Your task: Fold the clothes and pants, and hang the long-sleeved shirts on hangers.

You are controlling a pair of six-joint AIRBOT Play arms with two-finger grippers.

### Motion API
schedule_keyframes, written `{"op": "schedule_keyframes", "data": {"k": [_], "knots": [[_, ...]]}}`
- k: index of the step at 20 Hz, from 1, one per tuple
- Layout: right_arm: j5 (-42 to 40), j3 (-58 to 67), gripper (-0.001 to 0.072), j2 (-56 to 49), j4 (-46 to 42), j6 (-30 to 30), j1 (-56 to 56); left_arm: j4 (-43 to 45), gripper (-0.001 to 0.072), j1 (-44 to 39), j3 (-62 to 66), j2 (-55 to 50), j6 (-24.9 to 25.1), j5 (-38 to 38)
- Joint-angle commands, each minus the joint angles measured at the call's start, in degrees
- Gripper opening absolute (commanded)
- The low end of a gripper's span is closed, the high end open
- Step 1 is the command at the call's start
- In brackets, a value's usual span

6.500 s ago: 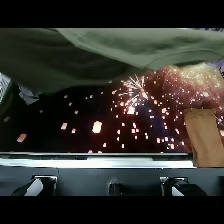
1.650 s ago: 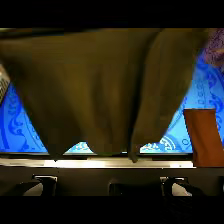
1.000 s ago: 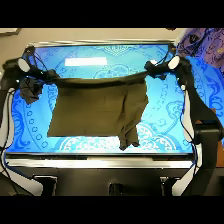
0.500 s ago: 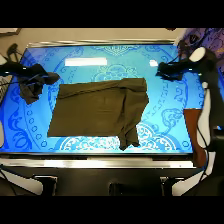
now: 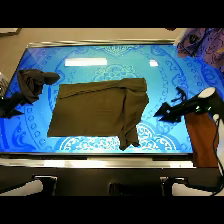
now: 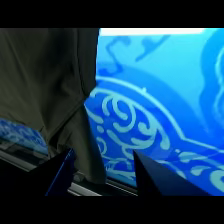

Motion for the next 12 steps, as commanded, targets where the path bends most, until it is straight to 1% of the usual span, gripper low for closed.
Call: {"op": "schedule_keyframes", "data": {"k": [1, 3, 6, 7, 8, 9, 10, 11, 12], "knots": [[-8.96, -18.29, 0.0456, 3.87, 7.02, -4.50, 5.01, 0.17, 0.0709, 1.14, -10.47, 3.37, 0.02, 0.09], [-14.86, -22.12, 0.0455, 3.82, 7.74, -4.57, 9.97, 0.17, 0.0709, 1.18, -11.43, 3.32, 0.04, 0.07], [-22.82, -23.37, 0.0452, 3.82, 8.44, -3.45, 16.76, 0.17, 0.0709, 1.18, -11.41, 3.28, 0.02, 0.11], [-24.63, -23.37, 0.0431, 3.82, 9.29, -3.17, 18.14, 0.13, 0.0709, 1.18, -11.41, 3.28, 0.00, 0.11], [-26.21, -23.37, 0.0367, 3.82, 10.05, -2.73, 19.10, -0.61, 0.0704, 1.20, -11.21, 3.28, -0.02, -1.09], [-27.39, -23.37, 0.0276, 3.82, 10.78, -2.73, 19.43, -0.68, 0.0654, 1.18, -11.56, 3.28, 0.72, -0.92], [-27.71, -23.37, 0.0054, 3.82, 11.78, -2.82, 19.43, -0.98, 0.0659, 1.25, -12.63, 3.30, 2.71, -0.72], [-27.96, -23.30, 0.0026, 3.85, 12.26, -2.80, 19.32, -1.62, 0.0660, 1.92, -14.47, 3.30, 5.68, 0.09], [-27.89, -23.30, 0.0025, 3.89, 12.59, -2.80, 19.32, -3.65, 0.0660, 3.37, -16.76, 3.39, 7.74, 1.36]]}}
